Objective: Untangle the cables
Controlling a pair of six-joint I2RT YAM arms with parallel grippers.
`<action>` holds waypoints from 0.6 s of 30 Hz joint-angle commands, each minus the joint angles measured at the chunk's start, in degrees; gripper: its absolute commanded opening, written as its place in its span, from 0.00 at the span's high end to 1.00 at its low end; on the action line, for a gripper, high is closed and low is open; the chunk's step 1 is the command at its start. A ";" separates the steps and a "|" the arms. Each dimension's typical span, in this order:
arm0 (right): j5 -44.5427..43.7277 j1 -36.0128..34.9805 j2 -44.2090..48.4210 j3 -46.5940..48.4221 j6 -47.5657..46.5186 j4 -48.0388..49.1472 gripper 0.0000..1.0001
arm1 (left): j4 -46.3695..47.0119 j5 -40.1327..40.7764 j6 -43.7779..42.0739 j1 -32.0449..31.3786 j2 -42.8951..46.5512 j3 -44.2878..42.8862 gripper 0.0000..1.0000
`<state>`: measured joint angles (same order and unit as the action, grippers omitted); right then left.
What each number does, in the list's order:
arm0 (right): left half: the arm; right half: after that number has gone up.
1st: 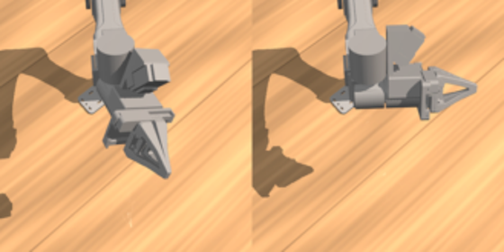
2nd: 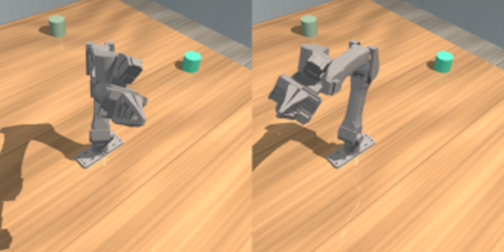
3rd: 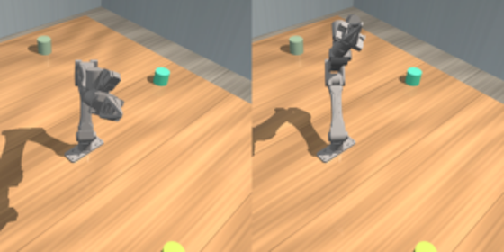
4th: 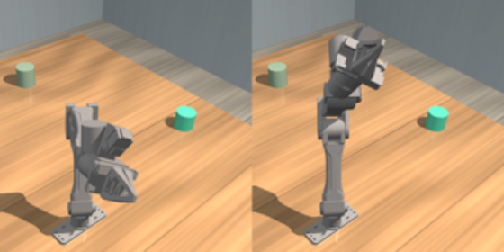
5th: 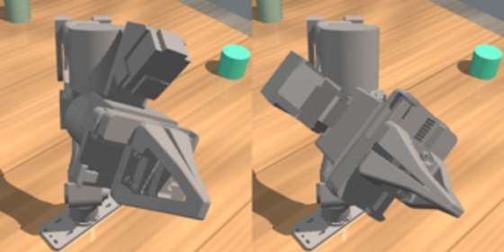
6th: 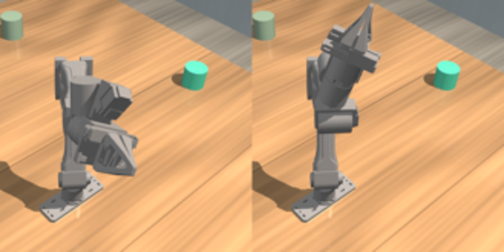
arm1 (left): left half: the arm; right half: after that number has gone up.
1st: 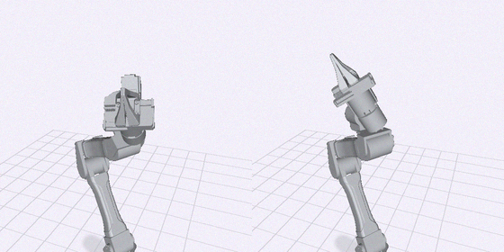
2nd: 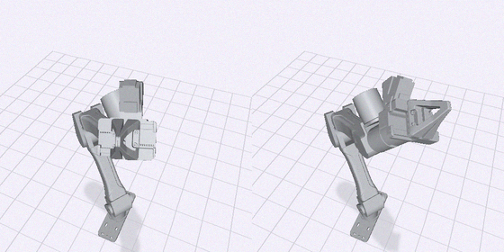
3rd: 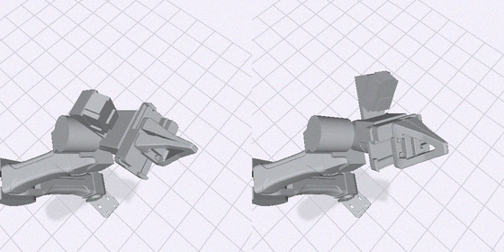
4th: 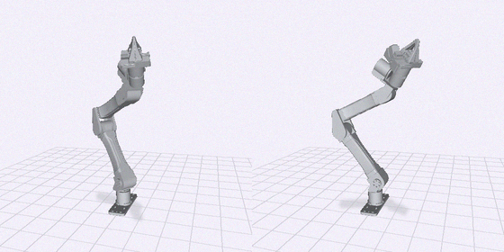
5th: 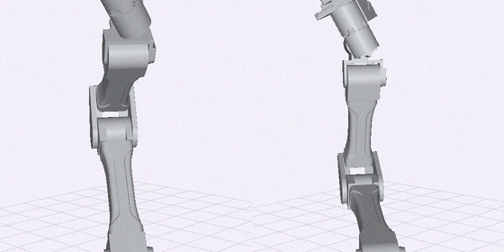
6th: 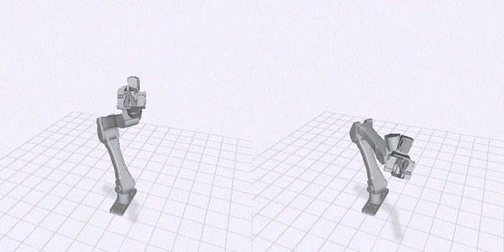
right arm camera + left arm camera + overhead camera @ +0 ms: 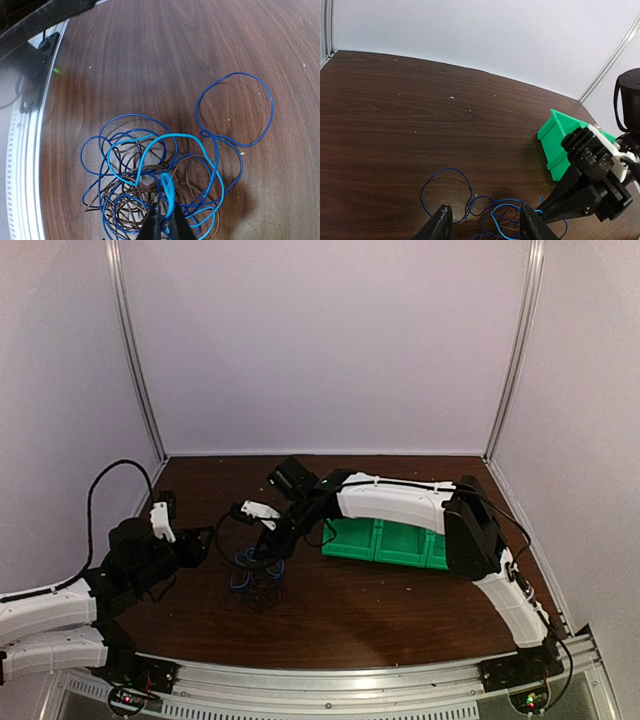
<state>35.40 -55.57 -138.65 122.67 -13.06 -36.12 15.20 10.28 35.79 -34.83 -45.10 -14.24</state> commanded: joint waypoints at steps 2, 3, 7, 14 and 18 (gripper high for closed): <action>-2.51 -0.15 4.04 0.75 0.52 0.89 1.00 | 5.57 -2.25 -0.25 0.11 -2.51 0.86 0.53; -2.52 -0.15 4.72 0.73 0.56 0.91 1.00 | 6.45 -3.02 -0.47 0.11 -3.09 1.00 0.53; -2.32 -0.15 8.59 1.26 -0.20 -0.30 1.00 | 16.34 -13.01 -3.59 0.07 -5.54 2.52 0.47; -1.22 0.74 18.48 0.02 -2.71 -0.01 1.00 | 33.38 -26.49 -6.68 -1.74 -12.44 2.48 0.38; -0.01 1.17 21.62 0.03 -2.82 0.61 1.00 | 40.05 -23.76 -9.28 -5.02 -17.58 0.84 0.35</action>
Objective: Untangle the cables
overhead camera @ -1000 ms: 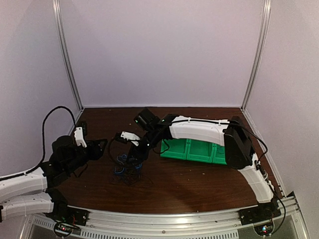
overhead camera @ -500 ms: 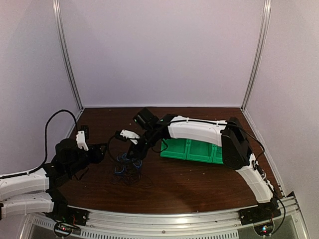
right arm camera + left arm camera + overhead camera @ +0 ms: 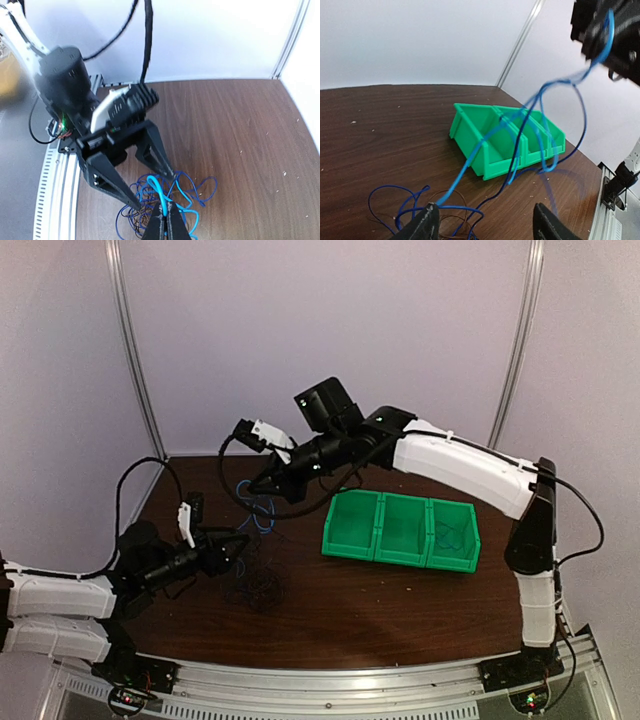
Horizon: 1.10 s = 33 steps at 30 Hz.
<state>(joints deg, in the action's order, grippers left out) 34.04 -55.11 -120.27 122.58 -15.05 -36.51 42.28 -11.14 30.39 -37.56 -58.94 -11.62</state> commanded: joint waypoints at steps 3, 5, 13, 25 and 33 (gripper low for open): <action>3.15 0.71 3.64 0.41 -0.27 0.90 1.00 | 18.77 -1.98 -4.50 -2.71 -10.56 -5.23 0.35; 4.30 0.71 3.56 0.96 0.03 0.92 1.00 | 22.33 -2.07 -4.91 -3.06 -16.27 -8.10 0.38; 6.60 1.30 5.62 4.10 -0.41 0.17 1.00 | 35.52 0.84 -1.74 -3.48 -37.46 -12.85 0.78; 17.01 8.92 13.42 8.18 -3.44 -3.70 0.98 | 35.01 5.99 7.85 -2.39 -45.32 -11.66 1.00; 15.24 16.55 20.77 6.27 -5.82 -4.48 0.98 | 28.37 7.46 11.87 0.04 -43.36 -10.66 1.00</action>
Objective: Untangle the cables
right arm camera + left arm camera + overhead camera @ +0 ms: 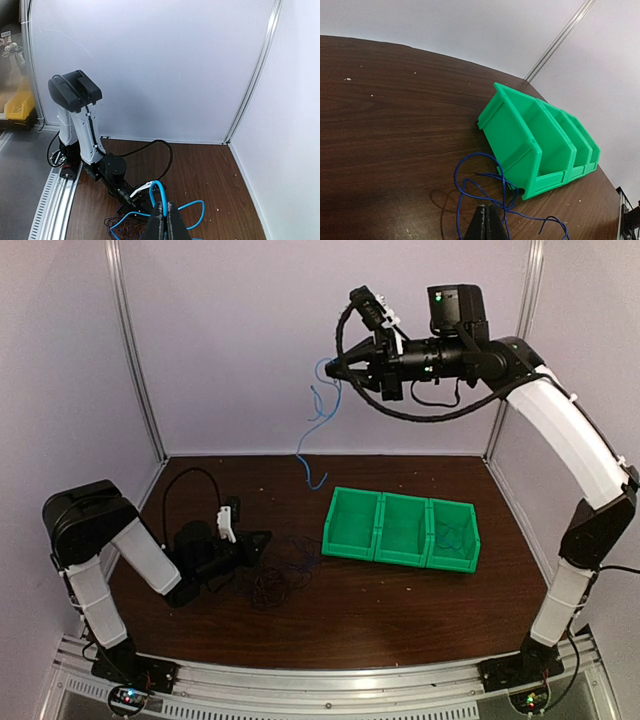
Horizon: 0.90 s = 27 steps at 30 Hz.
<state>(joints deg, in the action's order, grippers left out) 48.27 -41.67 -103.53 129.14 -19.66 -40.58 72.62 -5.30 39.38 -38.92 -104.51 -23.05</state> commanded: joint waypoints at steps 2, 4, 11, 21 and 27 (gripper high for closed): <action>0.75 5.92 5.90 -1.55 -0.71 0.29 0.98 | -3.60 2.10 2.78 1.64 3.85 1.68 1.00; 0.19 8.49 7.53 -3.20 -0.76 0.30 0.98 | -4.27 1.78 1.88 1.65 5.62 2.57 1.00; 0.10 18.84 14.70 -17.85 -1.62 2.02 0.99 | -6.63 -4.45 -1.46 1.65 11.35 2.42 0.80; -2.04 32.30 26.43 -43.42 -5.22 2.94 1.00 | -17.92 -3.68 -6.31 1.65 20.59 0.22 0.59; -2.90 38.57 30.02 -53.11 -9.05 0.57 1.00 | -25.39 -0.82 -8.89 1.65 25.29 -1.43 0.55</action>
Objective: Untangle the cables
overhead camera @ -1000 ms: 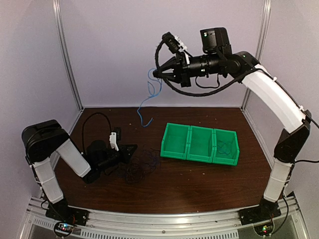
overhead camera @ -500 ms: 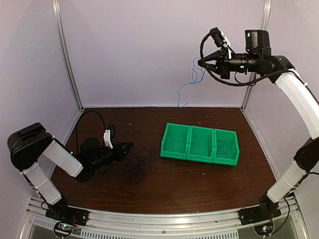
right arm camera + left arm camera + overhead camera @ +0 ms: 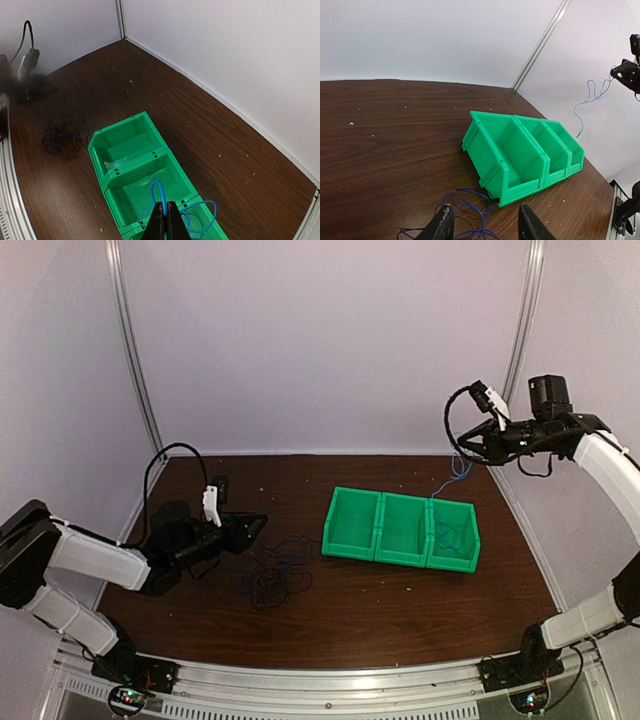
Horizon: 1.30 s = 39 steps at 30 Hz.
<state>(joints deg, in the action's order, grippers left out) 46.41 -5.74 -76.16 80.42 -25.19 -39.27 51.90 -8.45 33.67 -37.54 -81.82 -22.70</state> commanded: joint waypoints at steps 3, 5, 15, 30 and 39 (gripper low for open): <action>-2.64 3.97 3.48 -8.19 -5.57 -1.45 1.00 | -6.69 3.95 -3.80 0.26 4.36 -1.87 0.55; -3.90 4.32 3.57 -10.75 -6.80 -1.28 1.00 | -7.62 5.12 -4.28 0.27 5.13 -1.82 0.55; -6.88 4.25 -2.53 -17.22 -9.35 1.68 1.00 | -10.36 6.77 -5.12 0.28 6.52 -1.49 0.55; -10.02 4.15 -19.00 -17.48 -5.93 4.31 0.92 | -19.82 11.64 -5.03 0.27 8.95 -3.77 0.50; -15.12 3.79 -11.09 -12.61 -7.32 -0.81 0.48 | -24.14 13.12 -4.25 0.27 7.87 -5.91 0.43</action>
<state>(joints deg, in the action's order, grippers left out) 34.00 -1.83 -92.71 63.72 -31.59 -37.30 29.08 3.18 29.47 -37.54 -73.71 -26.17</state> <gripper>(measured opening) 0.484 0.551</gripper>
